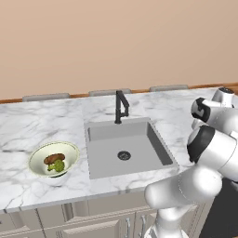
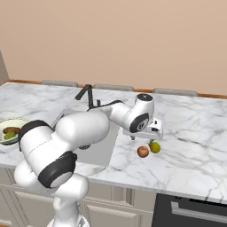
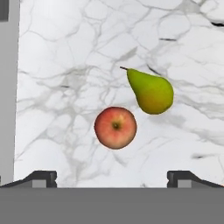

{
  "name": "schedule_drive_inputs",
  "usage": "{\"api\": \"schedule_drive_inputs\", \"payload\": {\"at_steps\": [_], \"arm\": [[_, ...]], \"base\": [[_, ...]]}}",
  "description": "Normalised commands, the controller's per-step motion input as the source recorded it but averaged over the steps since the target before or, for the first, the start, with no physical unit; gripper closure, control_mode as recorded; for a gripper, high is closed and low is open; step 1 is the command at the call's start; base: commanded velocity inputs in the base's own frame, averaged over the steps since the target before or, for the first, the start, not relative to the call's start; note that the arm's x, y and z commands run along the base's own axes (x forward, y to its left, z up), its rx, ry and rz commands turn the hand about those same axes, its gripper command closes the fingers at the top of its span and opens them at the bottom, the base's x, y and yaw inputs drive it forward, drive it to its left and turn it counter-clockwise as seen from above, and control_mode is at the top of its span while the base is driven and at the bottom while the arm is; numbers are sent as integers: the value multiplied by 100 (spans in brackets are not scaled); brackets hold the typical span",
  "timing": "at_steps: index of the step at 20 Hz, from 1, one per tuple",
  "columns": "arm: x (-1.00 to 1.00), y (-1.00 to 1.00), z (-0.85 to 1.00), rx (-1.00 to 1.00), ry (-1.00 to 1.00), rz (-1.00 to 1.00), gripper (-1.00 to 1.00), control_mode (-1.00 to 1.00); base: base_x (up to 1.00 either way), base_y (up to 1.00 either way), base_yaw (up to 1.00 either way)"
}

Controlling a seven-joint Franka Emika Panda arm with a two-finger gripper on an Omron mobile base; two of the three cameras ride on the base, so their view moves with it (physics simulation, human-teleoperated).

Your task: There is a mixed pile of frozen fruits and vegetables on the counter. Locate all the frozen vegetables and place the items in a bowl on the counter. Take all the frozen fruits and defrost them in a running sink.

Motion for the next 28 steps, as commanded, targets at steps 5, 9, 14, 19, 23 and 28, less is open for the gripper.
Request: {"api": "schedule_drive_inputs", "payload": {"at_steps": [5,9,14,19,23,28], "arm": [[2,0,-6,0,-9,0,-100,-100],[1,0,-19,0,-4,0,-100,-100],[1,0,-33,-2,0,0,-100,-100],[7,0,-18,-1,-1,0,-100,-100],[2,0,-13,0,-2,0,-100,-100],[10,0,-19,-1,-4,0,-100,-100]], "base": [[0,0,0],[0,0,0],[0,0,0],[0,0,0],[0,0,0],[0,0,0]]}}
